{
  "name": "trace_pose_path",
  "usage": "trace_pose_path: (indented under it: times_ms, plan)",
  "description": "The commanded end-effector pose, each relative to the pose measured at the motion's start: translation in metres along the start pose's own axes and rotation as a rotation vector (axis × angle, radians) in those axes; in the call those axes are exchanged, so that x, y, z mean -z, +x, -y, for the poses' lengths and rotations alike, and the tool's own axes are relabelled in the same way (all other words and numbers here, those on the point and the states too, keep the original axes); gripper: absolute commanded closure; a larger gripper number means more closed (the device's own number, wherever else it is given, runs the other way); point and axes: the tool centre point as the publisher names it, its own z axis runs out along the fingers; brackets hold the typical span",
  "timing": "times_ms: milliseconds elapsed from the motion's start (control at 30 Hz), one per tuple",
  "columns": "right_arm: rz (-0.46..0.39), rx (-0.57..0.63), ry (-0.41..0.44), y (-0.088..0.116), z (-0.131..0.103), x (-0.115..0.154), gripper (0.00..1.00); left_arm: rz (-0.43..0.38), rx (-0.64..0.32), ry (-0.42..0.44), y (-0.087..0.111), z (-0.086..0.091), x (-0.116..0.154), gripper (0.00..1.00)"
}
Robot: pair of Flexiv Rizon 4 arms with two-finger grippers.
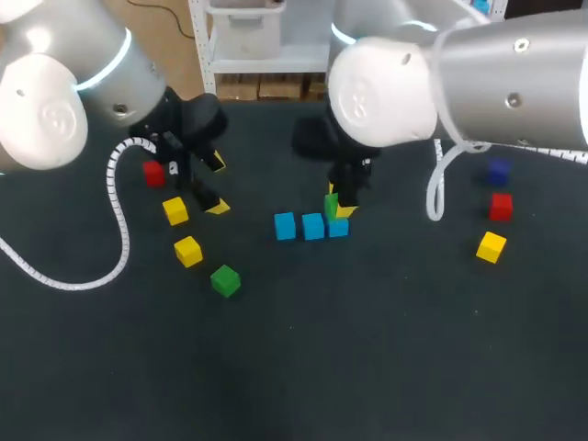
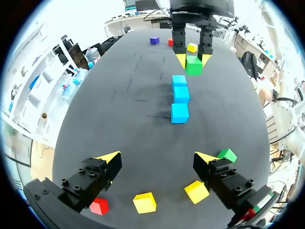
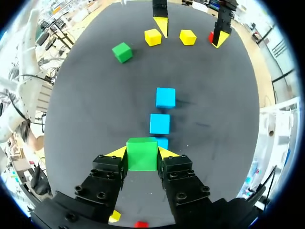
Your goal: Place the blue cubes, place green cubes on the blue cubes, place the yellow cubes on the green cubes, then place the red cubes on the yellow cubes, and place purple cube on the red cubes.
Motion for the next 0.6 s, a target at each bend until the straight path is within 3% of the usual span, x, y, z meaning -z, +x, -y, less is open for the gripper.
trace_pose_path:
  times_ms: [33,600]
  plan:
    - [-0.007,-0.02,0.013,-0.001,-0.005,-0.006,1.0,0.004,-0.003,0.0,0.001,0.0,0.0,0.0]
    - [-0.02,-0.062,-0.003,-0.007,0.005,-0.025,1.0,0.004,-0.003,0.0,0.001,0.0,0.0,0.0]
